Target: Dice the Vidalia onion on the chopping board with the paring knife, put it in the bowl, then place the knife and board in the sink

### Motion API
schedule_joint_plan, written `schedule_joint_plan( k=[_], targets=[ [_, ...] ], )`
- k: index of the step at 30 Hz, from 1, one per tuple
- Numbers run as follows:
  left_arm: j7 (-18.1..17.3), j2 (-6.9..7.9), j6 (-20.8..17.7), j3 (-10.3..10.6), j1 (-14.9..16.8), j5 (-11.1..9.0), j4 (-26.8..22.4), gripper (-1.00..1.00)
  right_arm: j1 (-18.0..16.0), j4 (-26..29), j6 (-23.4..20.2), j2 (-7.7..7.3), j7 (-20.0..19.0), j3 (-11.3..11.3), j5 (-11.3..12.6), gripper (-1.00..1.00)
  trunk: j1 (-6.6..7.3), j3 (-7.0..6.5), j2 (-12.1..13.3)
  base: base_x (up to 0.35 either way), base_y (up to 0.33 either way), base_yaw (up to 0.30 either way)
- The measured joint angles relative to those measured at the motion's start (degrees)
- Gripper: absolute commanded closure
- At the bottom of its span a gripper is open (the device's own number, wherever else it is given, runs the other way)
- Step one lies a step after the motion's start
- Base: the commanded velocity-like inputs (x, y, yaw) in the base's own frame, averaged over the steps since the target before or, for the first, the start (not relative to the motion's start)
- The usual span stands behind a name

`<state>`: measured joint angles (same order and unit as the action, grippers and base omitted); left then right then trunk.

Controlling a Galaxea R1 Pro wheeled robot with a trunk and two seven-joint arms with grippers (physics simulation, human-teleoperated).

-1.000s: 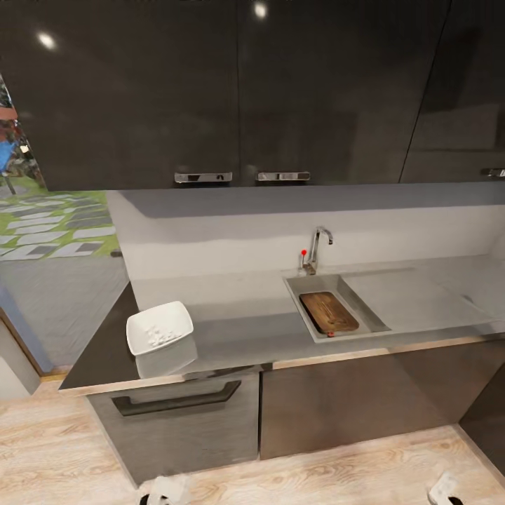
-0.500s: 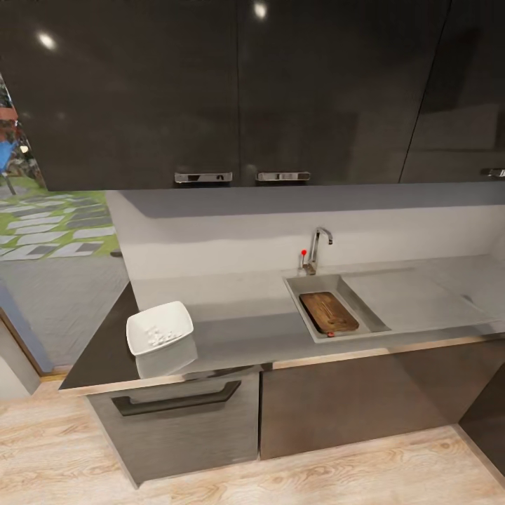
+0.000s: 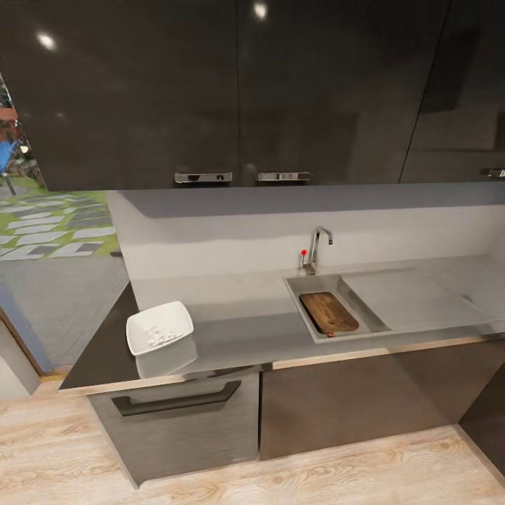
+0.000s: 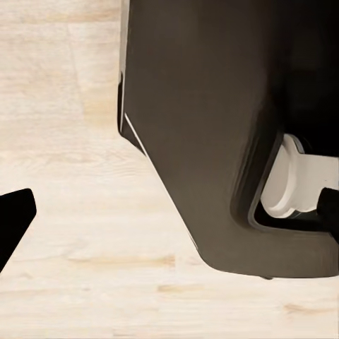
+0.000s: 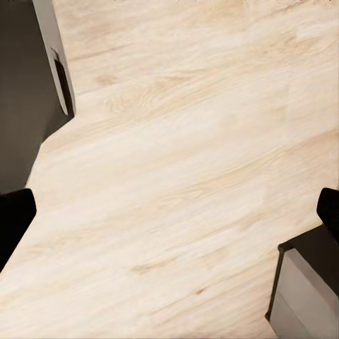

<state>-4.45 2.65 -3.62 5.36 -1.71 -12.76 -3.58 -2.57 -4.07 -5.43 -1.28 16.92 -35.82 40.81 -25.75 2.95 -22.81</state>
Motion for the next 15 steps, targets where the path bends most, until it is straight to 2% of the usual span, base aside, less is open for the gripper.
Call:
schedule_joint_plan(
  k=[5, 7, 11, 15],
  targets=[
    [-0.01, 0.22, 0.55, 0.05, 0.00, 0.02, -1.11, -1.00, 0.05, 0.05, 2.22, 0.01, -0.08, -0.28, 0.03, -1.00, 0.00, 0.00, 0.00, 0.000, 0.000, 0.000],
    [-0.08, 0.30, 0.80, 0.10, -0.01, 0.06, -1.42, -1.00, 0.07, 0.22, 5.31, 0.01, -0.01, -0.37, -0.17, -1.00, 0.00, 0.00, 0.00, 0.000, 0.000, 0.000],
    [-0.11, -0.29, 1.04, 0.02, -0.01, 0.08, -1.78, -1.00, 0.08, 0.32, 9.11, 0.00, 0.09, -0.37, -0.31, -1.00, 0.00, 0.00, 0.00, 0.000, 0.000, 0.000],
    [-0.11, -0.76, 1.10, 0.04, -0.01, 0.09, -1.92, -1.00, 0.08, 0.33, 10.36, 0.00, 0.09, -0.43, -0.29, -1.00, 0.00, 0.00, 0.00, 0.000, 0.000, 0.000]
  ],
)
